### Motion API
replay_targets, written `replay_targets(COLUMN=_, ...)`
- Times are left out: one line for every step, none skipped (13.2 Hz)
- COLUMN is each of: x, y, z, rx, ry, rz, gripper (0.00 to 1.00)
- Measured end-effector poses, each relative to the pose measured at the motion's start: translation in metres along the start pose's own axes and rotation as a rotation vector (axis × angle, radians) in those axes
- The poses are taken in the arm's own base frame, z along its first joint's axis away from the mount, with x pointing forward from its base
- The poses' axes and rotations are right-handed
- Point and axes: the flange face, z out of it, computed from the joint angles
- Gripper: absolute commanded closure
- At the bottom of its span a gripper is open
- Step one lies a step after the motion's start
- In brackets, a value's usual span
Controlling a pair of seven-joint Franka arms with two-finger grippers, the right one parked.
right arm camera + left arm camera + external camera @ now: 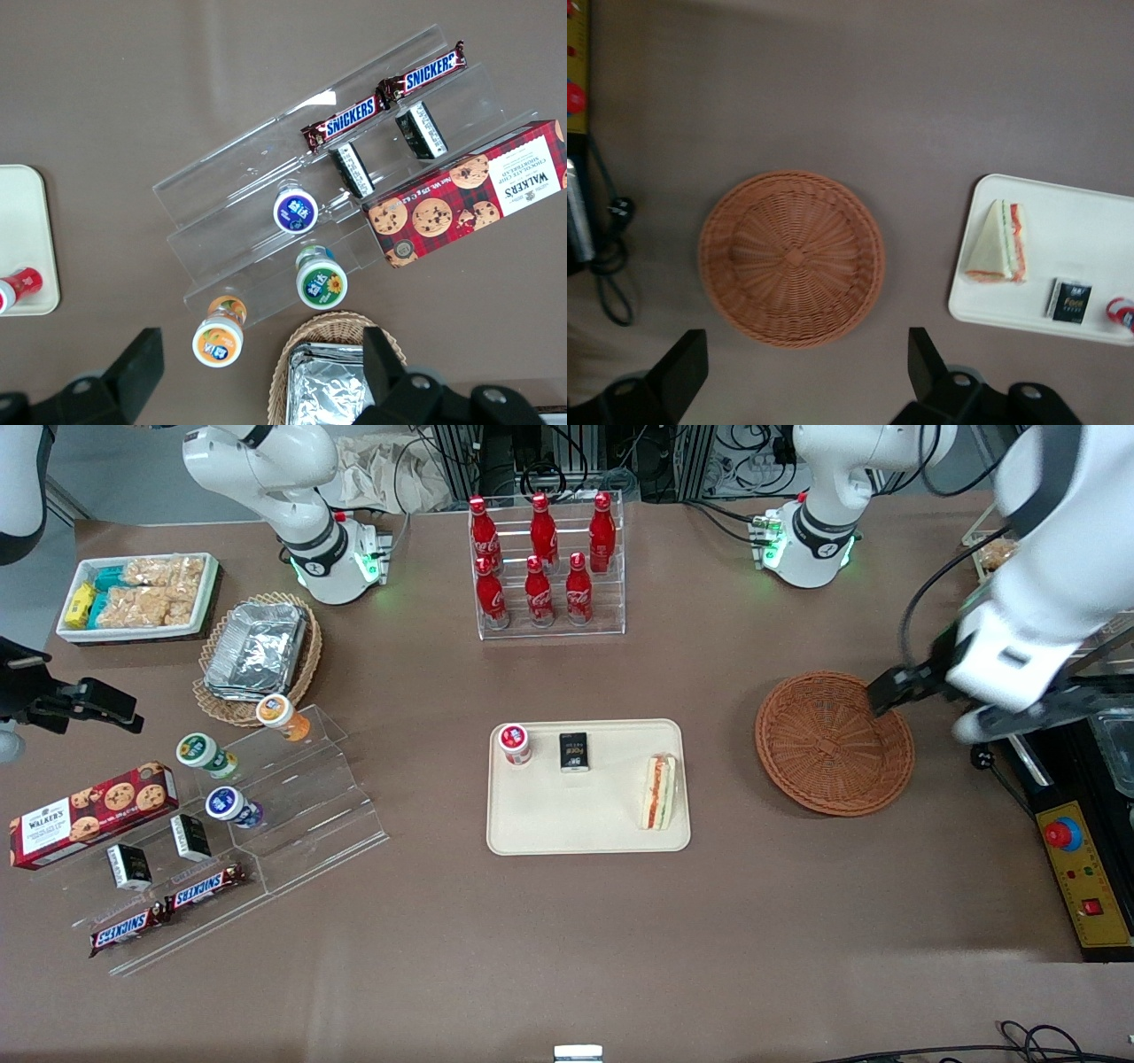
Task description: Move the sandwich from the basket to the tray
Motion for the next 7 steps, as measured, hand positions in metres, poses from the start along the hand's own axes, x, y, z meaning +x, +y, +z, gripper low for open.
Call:
replay_targets(x=-0.008, y=-0.021, z=-0.016, rx=-0.009, ry=0.014, rz=0.041, gripper=0.0)
replay_targets(x=-0.014, y=-0.04, z=-0.027, rx=-0.016, ry=0.024, rz=0.078, gripper=0.0)
replay_targets(x=-0.019, y=-0.058, z=-0.036, rx=-0.025, ry=0.037, rz=0.103, gripper=0.0)
replay_targets(x=-0.024, y=-0.072, z=-0.041, rx=-0.031, ry=0.045, rz=0.113, gripper=0.0)
replay_targets(x=-0.028, y=-0.079, z=-0.044, rx=-0.036, ry=0.05, rz=0.117, gripper=0.0)
replay_targets(x=-0.029, y=-0.079, z=-0.044, rx=-0.037, ry=0.053, rz=0.12, gripper=0.0)
replay_targets(x=-0.029, y=-0.073, z=-0.044, rx=-0.036, ry=0.055, rz=0.129, gripper=0.0)
